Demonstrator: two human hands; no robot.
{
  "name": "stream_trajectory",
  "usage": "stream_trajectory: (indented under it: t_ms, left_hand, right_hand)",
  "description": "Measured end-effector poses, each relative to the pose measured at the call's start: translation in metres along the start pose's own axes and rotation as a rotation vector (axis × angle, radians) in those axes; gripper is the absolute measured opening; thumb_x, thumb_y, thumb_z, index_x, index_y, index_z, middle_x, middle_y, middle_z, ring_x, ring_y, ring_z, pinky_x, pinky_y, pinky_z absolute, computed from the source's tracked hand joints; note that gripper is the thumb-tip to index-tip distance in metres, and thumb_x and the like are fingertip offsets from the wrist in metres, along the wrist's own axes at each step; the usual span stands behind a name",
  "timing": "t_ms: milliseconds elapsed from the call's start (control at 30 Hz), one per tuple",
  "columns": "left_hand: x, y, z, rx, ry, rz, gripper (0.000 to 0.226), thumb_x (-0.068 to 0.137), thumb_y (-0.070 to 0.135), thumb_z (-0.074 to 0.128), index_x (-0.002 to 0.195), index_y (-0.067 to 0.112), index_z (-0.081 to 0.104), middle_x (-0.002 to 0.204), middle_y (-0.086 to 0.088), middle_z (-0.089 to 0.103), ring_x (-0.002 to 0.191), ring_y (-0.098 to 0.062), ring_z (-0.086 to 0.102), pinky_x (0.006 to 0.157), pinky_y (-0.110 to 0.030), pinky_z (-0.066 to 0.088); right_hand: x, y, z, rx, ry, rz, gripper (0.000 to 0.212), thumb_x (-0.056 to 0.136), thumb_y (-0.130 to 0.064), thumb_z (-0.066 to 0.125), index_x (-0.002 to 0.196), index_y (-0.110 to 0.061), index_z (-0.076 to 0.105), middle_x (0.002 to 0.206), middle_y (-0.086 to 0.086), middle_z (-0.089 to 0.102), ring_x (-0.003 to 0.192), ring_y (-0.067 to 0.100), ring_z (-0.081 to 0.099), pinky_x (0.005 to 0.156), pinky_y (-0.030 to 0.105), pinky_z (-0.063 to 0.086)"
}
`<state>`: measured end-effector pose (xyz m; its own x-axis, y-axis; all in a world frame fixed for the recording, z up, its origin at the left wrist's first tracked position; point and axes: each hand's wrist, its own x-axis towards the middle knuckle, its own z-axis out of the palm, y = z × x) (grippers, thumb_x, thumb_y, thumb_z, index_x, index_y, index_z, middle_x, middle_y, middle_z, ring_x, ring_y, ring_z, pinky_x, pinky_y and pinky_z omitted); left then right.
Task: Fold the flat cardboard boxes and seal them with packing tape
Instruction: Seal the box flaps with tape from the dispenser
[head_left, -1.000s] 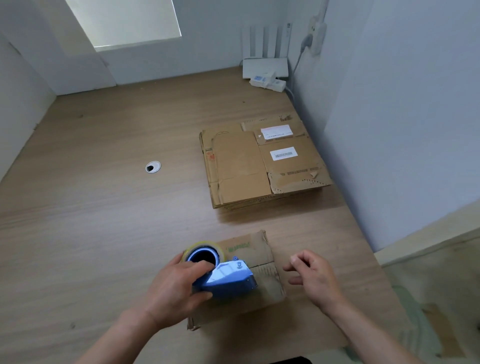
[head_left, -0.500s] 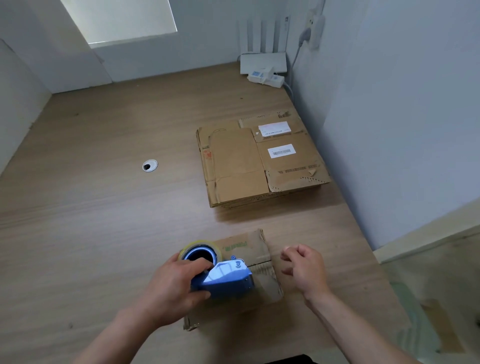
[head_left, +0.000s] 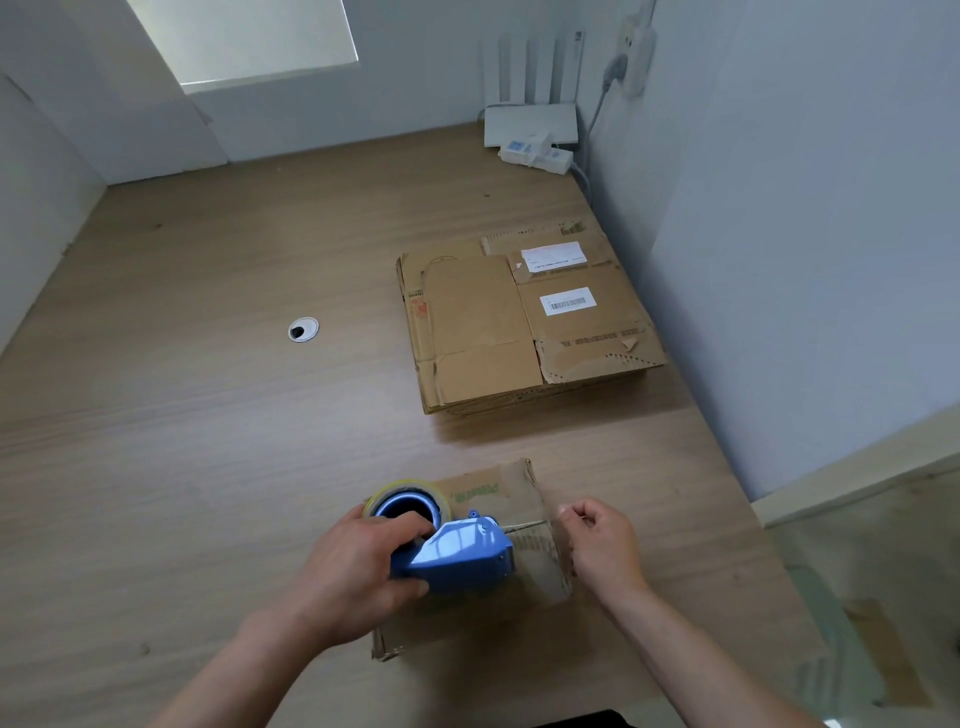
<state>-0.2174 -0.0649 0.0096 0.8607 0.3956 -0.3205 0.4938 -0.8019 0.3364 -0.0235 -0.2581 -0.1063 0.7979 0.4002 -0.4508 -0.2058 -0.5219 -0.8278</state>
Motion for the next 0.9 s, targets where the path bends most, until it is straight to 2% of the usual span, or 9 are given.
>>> stream_trajectory:
  t_ms: [100,167,267,367,433,500,633,767,900]
  left_hand:
    - [0.000,0.003,0.000,0.005,-0.011,0.000,0.045,0.078,0.049,0.070,0.120,0.039,0.056,0.110,0.016,0.063,0.098,-0.014,0.046,0.079,-0.030,0.045]
    - [-0.001,0.004,0.000,0.002,-0.007,-0.004,0.045,0.080,0.048,0.070,0.122,0.039,0.055,0.111,0.016,0.062,0.099,-0.013,0.045,0.078,-0.028,0.043]
    - [-0.002,0.004,-0.001,0.010,-0.010,-0.012,0.046,0.080,0.048,0.070,0.122,0.041,0.054,0.112,0.017,0.061,0.099,-0.013,0.045,0.080,-0.029,0.044]
    - [-0.001,0.004,-0.002,0.015,-0.007,-0.008,0.047,0.080,0.049,0.070,0.123,0.041,0.054,0.111,0.017,0.061,0.099,-0.013,0.044,0.079,-0.029,0.044]
    - [-0.001,0.004,-0.001,0.007,0.001,-0.004,0.047,0.080,0.047,0.070,0.123,0.041,0.054,0.113,0.017,0.061,0.099,-0.013,0.044,0.077,-0.028,0.042]
    - [-0.002,0.006,-0.002,0.006,-0.001,0.007,0.046,0.080,0.047,0.070,0.123,0.041,0.054,0.114,0.018,0.061,0.098,-0.012,0.043,0.075,-0.026,0.038]
    - [0.000,0.009,-0.011,0.017,-0.016,0.070,0.034,0.083,0.046,0.067,0.114,0.038,0.056,0.105,0.021,0.060,0.093,-0.012,0.043,0.069,-0.013,0.029]
    - [-0.003,-0.002,-0.036,-0.028,-0.132,0.031,0.025,0.084,0.046,0.067,0.105,0.036,0.060,0.089,0.018,0.057,0.086,-0.007,0.051,0.068,-0.022,0.040]
    - [-0.030,-0.050,-0.059,-0.344,-0.184,-0.140,0.017,0.069,0.036,0.074,0.085,0.031,0.067,0.077,0.011,0.066,0.069,-0.007,0.060,0.064,-0.027,0.045]
  right_hand:
    - [-0.003,-0.003,0.007,0.015,-0.006,0.057,0.034,0.096,-0.022,0.066,0.064,-0.012,0.064,0.055,-0.004,0.061,0.057,0.013,0.051,0.058,0.034,0.045]
    - [-0.005,-0.006,0.010,0.003,-0.027,0.123,0.030,0.096,-0.030,0.066,0.077,-0.007,0.064,0.072,0.001,0.066,0.068,0.014,0.056,0.065,0.037,0.048]
    - [-0.015,-0.011,-0.001,-0.376,0.071,0.133,0.030,0.092,-0.044,0.067,0.108,-0.024,0.051,0.096,-0.005,0.060,0.093,0.018,0.061,0.072,0.031,0.044]
    - [-0.032,-0.026,-0.010,-0.305,0.228,-0.126,0.008,0.096,-0.033,0.061,0.093,-0.026,0.058,0.087,-0.008,0.063,0.082,0.015,0.061,0.062,0.022,0.041]
    - [-0.038,-0.029,-0.001,-0.256,0.187,-0.199,0.027,0.099,-0.033,0.055,0.073,-0.026,0.057,0.070,-0.007,0.058,0.069,0.012,0.055,0.057,0.020,0.037]
    - [-0.042,-0.023,0.012,-0.292,0.102,-0.197,0.037,0.100,-0.041,0.051,0.067,-0.024,0.056,0.064,-0.005,0.056,0.065,0.013,0.053,0.058,0.031,0.039]
    - [-0.042,-0.009,0.026,-0.405,0.121,-0.216,0.036,0.102,-0.042,0.047,0.069,-0.027,0.055,0.069,-0.007,0.056,0.071,0.015,0.052,0.060,0.033,0.031]
    - [-0.044,-0.014,0.024,-0.413,0.138,-0.215,0.031,0.102,-0.040,0.049,0.083,-0.029,0.071,0.070,-0.012,0.058,0.067,0.003,0.050,0.056,0.016,0.030]
    - [-0.038,-0.005,0.026,-0.382,0.170,-0.218,0.031,0.100,-0.039,0.054,0.100,-0.020,0.079,0.089,0.001,0.075,0.085,0.022,0.066,0.065,0.029,0.037]
